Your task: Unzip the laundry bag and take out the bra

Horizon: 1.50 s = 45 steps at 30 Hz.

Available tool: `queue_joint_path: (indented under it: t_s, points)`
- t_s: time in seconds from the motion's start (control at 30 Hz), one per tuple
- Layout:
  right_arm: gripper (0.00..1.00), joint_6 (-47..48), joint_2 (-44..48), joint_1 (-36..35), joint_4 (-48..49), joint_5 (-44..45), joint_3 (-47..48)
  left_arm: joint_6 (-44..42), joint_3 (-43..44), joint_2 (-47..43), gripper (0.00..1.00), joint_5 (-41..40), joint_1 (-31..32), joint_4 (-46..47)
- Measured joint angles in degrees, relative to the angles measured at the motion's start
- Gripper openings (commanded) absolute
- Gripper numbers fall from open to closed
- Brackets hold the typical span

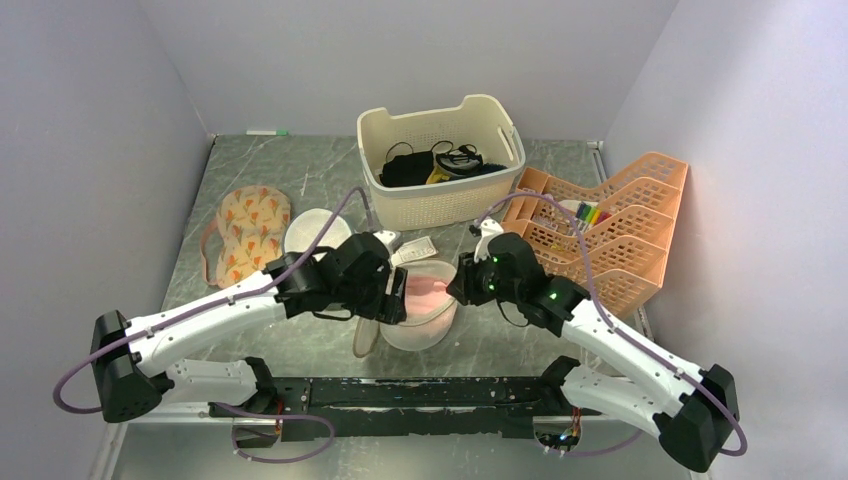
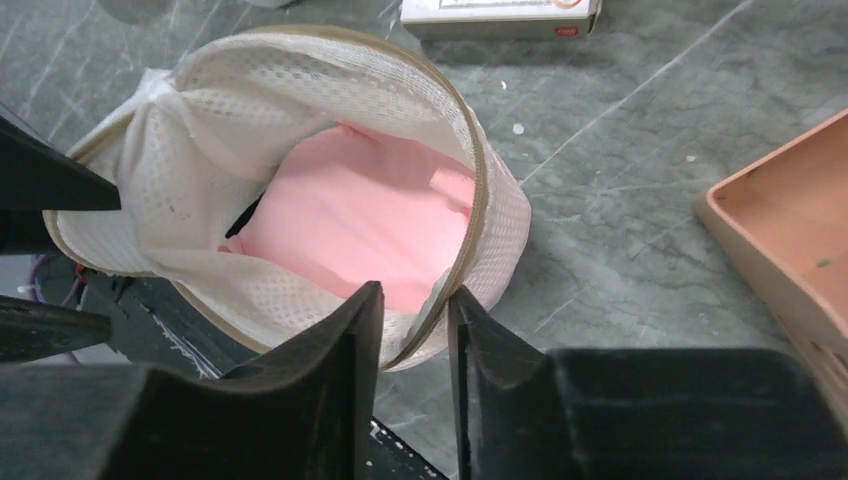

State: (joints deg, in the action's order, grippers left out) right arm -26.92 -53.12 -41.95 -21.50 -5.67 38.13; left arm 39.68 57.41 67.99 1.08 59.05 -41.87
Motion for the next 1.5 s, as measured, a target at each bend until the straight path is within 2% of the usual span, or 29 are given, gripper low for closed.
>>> queue_joint_path:
  t_s: [0.07,0.27,0.37,0.53,0.73,0.87,1.07,1.23,1.3,1.4,1.5]
  points:
    - [0.4,0.9,0.0,0.0,-1.9,1.3,1.9,0.2,3.2,0.0,0.81,-4.5,0.0,-1.9]
    - [0.55,3.3,0.3,0.0,-6.7,5.9,8.3,0.4,6.9,0.0,0.81,-11.4,0.0,-3.7]
    - [0.59,4.0,0.5,-0.2,-7.9,6.6,10.4,0.1,7.8,0.0,0.98,-13.3,0.0,-4.2]
    - [0.58,4.5,-0.4,-4.0,-7.8,6.5,12.0,-2.4,12.8,-0.1,1.0,-16.7,-0.1,-4.7]
    - [0.51,3.8,-7.9,-14.2,-7.4,9.3,12.6,-8.6,18.6,-1.1,1.0,-19.3,-1.4,-3.0]
    - [0.51,2.9,-9.8,-16.0,-7.0,13.4,11.8,-12.8,20.2,0.0,1.0,-18.8,-2.5,-0.5]
    - [0.48,2.7,-9.5,-16.0,-2.9,20.9,5.0,-19.2,18.0,4.6,0.99,-13.8,-6.5,4.1]
    - [0.48,4.9,-8.2,-16.0,2.5,22.6,0.5,-21.5,8.2,5.9,0.97,-2.1,-13.0,10.4]
    - [0.48,5.5,-7.9,-16.0,4.2,22.7,0.1,-21.8,7.0,7.5,0.96,1.9,-13.8,11.3]
    - [0.48,6.3,-7.6,-16.0,7.1,22.9,-0.1,-21.9,5.2,9.9,0.9,9.0,-14.4,14.2]
    - [0.41,6.6,-8.1,-16.0,8.7,23.5,-0.1,-22.2,4.5,11.8,0.78,14.6,-14.6,15.4]
